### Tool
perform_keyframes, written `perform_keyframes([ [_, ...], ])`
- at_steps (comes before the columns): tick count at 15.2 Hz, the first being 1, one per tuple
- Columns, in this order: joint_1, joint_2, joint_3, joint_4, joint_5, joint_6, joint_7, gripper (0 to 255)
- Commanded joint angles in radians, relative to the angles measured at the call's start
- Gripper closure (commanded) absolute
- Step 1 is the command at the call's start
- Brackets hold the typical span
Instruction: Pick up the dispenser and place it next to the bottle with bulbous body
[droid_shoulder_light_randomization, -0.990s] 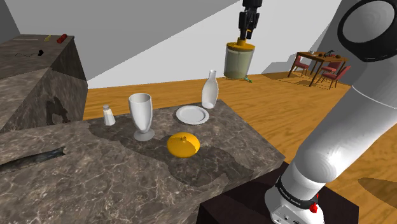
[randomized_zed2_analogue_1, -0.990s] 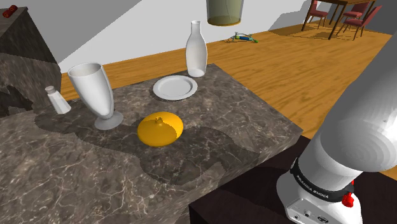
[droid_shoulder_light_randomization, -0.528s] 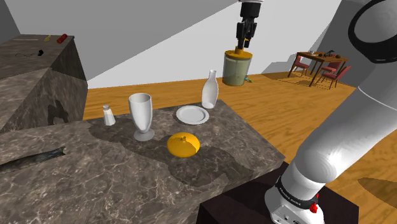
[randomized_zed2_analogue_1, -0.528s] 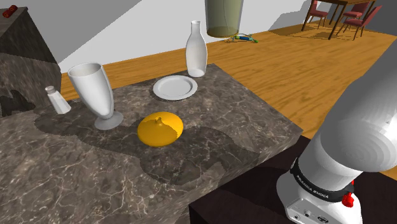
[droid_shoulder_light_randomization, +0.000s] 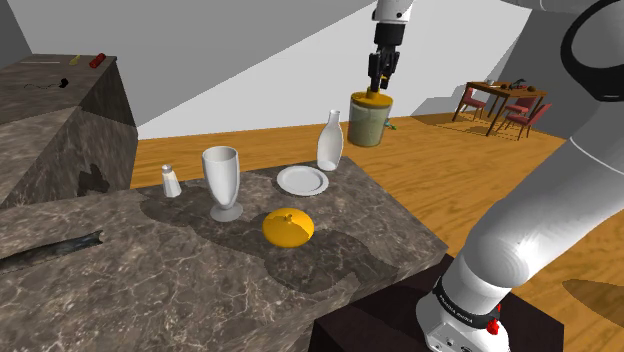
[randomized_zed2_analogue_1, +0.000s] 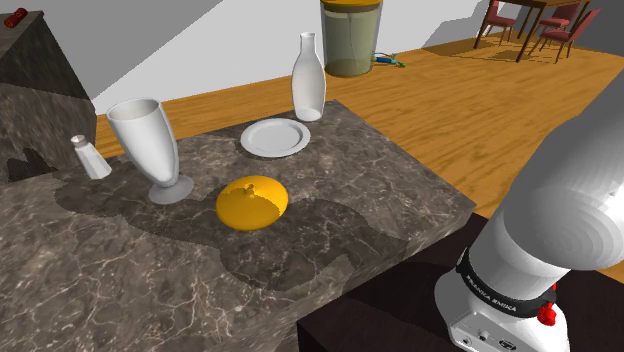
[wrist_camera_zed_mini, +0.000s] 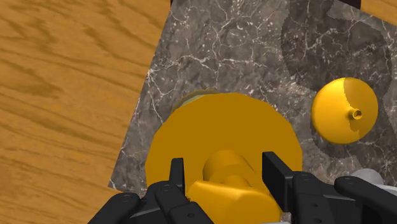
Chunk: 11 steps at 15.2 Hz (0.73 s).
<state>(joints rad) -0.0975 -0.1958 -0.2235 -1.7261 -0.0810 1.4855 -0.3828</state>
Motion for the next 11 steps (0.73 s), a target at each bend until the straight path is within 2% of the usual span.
perform_keyframes([
  [1,0.0,-0.012,0.002,-0.043,-0.002,0.032,0.005,255],
  [11,-0.002,-0.037,0.0,-0.204,-0.008,0.168,0.014,255],
])
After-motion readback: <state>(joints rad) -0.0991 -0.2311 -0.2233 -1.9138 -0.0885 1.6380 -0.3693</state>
